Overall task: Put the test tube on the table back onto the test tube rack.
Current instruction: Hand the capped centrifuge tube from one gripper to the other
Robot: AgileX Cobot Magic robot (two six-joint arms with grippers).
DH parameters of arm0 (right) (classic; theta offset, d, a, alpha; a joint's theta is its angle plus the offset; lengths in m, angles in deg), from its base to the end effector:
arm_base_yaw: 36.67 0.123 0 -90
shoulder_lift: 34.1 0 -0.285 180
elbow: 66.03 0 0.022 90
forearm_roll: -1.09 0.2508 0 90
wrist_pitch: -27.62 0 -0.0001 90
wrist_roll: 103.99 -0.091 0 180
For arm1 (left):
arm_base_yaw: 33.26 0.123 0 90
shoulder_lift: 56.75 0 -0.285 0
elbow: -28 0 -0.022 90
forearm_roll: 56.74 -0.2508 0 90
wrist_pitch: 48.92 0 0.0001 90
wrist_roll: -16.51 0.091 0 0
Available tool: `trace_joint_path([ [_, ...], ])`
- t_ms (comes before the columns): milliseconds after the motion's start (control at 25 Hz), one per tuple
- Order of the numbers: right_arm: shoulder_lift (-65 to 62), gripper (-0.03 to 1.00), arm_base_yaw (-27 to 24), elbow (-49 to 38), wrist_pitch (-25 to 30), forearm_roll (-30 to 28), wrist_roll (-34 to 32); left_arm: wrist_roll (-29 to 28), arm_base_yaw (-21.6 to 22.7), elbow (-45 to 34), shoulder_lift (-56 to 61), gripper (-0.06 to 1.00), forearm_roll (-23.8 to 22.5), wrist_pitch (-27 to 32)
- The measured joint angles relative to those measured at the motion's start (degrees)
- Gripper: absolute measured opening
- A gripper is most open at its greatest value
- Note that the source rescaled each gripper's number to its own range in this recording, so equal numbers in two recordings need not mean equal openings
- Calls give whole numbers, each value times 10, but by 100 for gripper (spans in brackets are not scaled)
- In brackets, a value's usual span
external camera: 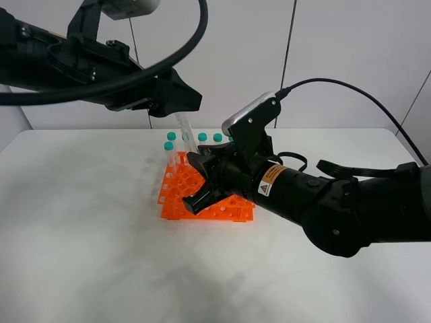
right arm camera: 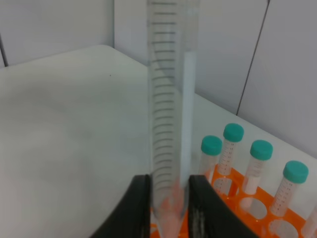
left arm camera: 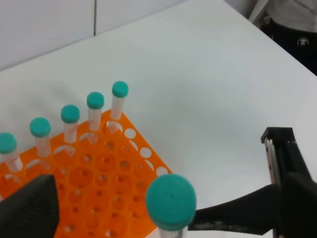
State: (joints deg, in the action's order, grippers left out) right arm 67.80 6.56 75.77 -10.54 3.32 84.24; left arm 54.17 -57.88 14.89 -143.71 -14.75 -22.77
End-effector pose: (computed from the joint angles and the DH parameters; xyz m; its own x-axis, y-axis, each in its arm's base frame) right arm 0.2387 0.2214 0.2046 -0.0747 -0.2250 -0.9715 -0.6804 0.7237 -0.1153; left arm 0.2714 -0.1539 0.3417 -0.4701 0.1920 -0.8615 0.6196 0.7669 -0.1672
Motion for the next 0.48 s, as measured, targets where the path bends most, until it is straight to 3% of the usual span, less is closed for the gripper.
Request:
trace_joint_path([
  [480, 0, 0, 0, 0, -1, 0, 0, 1, 0, 0, -29, 100, 14, -9],
])
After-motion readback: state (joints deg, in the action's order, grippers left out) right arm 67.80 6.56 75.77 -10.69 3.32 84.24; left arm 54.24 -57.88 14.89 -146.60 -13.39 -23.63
